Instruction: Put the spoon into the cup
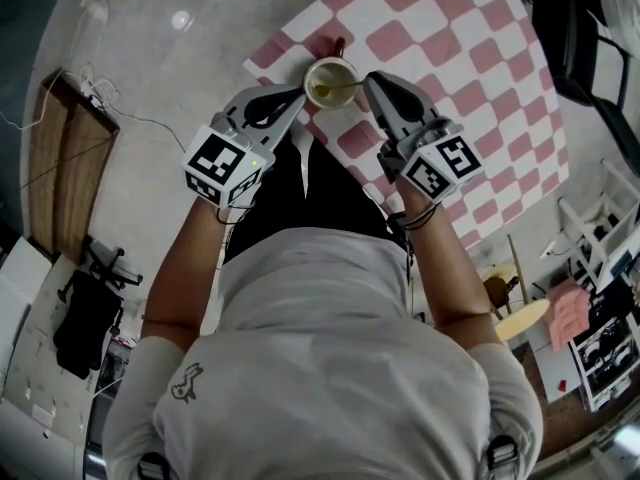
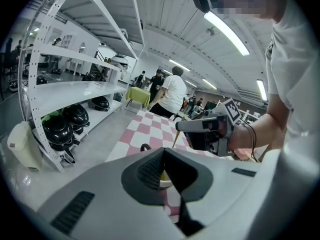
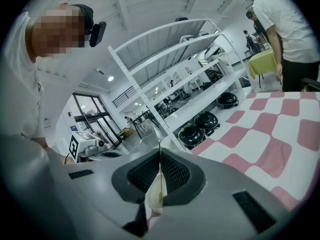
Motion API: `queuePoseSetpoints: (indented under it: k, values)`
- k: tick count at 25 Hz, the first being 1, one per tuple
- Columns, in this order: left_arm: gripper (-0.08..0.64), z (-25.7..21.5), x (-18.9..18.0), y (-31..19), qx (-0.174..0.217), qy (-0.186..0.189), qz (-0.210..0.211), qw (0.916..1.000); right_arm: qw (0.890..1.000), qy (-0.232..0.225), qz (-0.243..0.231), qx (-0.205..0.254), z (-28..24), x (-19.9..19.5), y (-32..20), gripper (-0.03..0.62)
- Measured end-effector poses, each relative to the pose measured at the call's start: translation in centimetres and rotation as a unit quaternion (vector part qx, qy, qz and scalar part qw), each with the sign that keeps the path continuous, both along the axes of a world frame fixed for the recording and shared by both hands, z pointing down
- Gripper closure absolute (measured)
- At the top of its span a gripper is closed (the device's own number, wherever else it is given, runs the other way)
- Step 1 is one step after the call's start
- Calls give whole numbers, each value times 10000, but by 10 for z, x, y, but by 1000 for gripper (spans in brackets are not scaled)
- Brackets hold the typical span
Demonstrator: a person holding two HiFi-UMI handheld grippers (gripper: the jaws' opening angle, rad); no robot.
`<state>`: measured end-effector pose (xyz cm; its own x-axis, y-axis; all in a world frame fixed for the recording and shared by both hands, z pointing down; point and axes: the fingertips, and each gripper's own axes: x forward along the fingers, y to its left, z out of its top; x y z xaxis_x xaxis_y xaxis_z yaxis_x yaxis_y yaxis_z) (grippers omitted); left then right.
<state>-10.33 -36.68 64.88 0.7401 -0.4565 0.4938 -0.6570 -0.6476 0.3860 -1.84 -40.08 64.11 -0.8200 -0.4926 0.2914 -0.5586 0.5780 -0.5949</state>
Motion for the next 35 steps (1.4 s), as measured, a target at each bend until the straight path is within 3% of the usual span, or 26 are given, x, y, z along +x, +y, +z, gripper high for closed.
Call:
queuePoseSetpoints:
  k: [21, 30, 35]
  values:
    - [546, 20, -13, -12, -193, -9, -253, 9995, 9992, -26, 8, -406, 40, 1, -8, 557]
    - [546, 14, -13, -13, -158, 47, -356, 9992, 9980, -95, 241, -584, 54, 9, -11, 555]
    - [546, 10, -10, -11, -131, 67, -369, 9992, 9979, -157, 307, -557, 52, 15, -10, 525]
